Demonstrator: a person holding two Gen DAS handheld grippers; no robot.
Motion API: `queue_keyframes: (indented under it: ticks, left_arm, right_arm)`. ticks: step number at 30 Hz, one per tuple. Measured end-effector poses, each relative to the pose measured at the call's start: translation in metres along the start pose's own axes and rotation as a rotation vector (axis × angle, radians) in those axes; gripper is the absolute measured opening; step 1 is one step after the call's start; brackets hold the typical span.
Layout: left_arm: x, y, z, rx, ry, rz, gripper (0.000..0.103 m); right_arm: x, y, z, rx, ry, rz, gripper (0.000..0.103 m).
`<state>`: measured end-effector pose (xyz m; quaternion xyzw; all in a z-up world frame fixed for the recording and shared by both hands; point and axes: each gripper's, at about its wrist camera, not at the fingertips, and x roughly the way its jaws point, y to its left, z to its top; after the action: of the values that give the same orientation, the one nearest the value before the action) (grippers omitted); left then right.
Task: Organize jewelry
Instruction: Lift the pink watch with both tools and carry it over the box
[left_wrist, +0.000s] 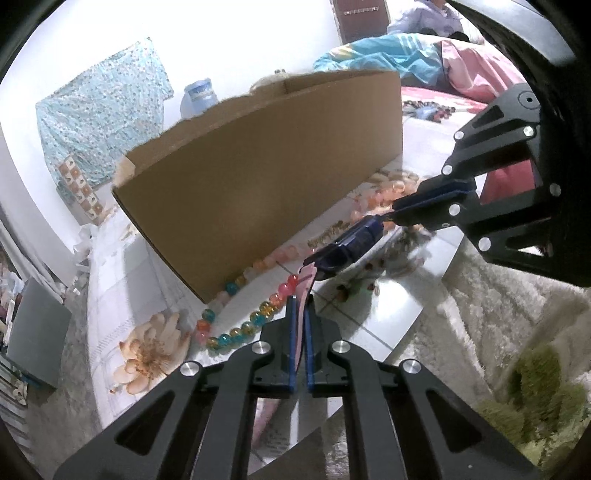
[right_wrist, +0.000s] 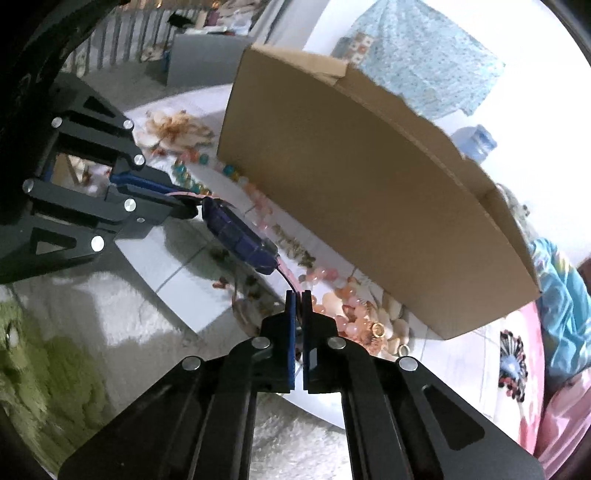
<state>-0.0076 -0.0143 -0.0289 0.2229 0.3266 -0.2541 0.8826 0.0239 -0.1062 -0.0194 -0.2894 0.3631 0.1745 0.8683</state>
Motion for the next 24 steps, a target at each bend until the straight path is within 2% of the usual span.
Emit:
queue_keyframes:
  ticks: [7, 12, 15, 19, 20, 24]
  left_arm:
    - [-0.039, 0.006, 0.018, 0.02, -0.094, 0.051, 0.003]
    - [-0.075, 0.032, 0.057, -0.029, -0.188, 0.04, 0.003]
    - [-0.085, 0.056, 0.088, -0.063, -0.213, 0.018, 0.003]
    - [-0.063, 0.095, 0.132, -0.127, -0.13, -0.02, 0.003]
    - [-0.055, 0.101, 0.141, -0.137, -0.111, -0.026, 0.003]
    - [0.001, 0.134, 0.172, -0.217, 0.056, -0.115, 0.003]
  right_arm:
    - [-0.035, -0.016, 0.01, 0.022, -0.107, -0.105, 0.0]
    - [-0.069, -0.051, 0.035, 0.041, -0.216, -0.171, 0.0]
    - [-0.074, -0.073, 0.061, 0.03, -0.247, -0.17, 0.0]
    - [-0.067, -0.105, 0.091, 0.065, -0.219, -0.056, 0.001]
    - [-0.055, -0.119, 0.101, 0.081, -0.192, -0.012, 0.0]
    - [-0.003, -0.155, 0.124, 0.152, -0.051, 0.153, 0.0]
